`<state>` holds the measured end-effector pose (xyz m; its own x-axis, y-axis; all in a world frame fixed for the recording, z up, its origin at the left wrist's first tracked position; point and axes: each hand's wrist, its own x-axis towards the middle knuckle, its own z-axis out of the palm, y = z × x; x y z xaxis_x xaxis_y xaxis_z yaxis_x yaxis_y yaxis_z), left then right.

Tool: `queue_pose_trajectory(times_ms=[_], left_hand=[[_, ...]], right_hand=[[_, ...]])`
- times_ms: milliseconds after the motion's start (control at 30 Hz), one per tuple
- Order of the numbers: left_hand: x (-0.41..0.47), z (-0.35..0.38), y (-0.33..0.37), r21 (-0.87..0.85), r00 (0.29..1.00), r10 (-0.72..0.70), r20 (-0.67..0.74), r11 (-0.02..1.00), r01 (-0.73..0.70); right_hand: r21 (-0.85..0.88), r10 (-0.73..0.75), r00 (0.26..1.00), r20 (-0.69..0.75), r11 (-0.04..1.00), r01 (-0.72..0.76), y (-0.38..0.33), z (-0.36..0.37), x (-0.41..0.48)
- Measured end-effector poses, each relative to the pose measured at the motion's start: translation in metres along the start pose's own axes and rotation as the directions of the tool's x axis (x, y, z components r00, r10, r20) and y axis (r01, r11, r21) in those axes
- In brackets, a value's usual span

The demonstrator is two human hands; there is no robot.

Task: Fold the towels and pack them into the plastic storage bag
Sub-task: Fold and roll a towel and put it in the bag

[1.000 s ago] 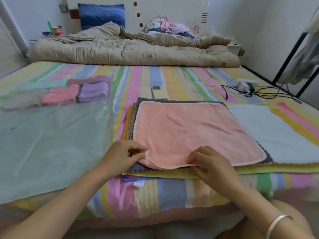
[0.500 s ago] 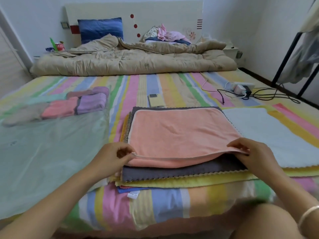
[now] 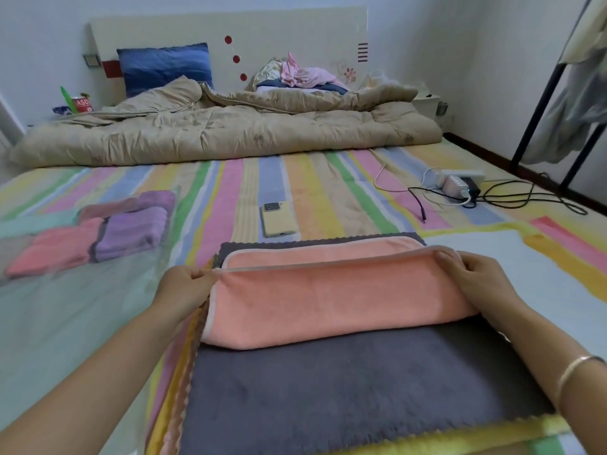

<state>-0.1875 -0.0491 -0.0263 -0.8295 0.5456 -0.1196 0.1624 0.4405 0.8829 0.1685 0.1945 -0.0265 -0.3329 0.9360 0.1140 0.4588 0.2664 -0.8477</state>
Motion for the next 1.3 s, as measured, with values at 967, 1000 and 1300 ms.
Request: queue_pose_trajectory(times_ms=[967, 1000, 1300], left_hand=[[0.009, 0.019, -0.002, 0.502, 0.97, 0.149, -0.195, 0.864, -0.032], [0.001, 0.019, -0.005, 0.533, 0.969, 0.161, -0.186, 0.845, -0.038], [-0.022, 0.012, -0.011, 0.716, 0.957, 0.259, -0.129, 0.693, -0.091]], right_hand=[[-0.557, 0.094, 0.99, -0.107, 0.819, -0.138, 0.004, 0.017, 0.035], [-0.582, 0.067, 0.991, -0.115, 0.804, -0.122, 0.003, 0.018, 0.031], [-0.697, -0.029, 0.992, -0.122, 0.715, -0.065, -0.005, 0.022, 0.016]])
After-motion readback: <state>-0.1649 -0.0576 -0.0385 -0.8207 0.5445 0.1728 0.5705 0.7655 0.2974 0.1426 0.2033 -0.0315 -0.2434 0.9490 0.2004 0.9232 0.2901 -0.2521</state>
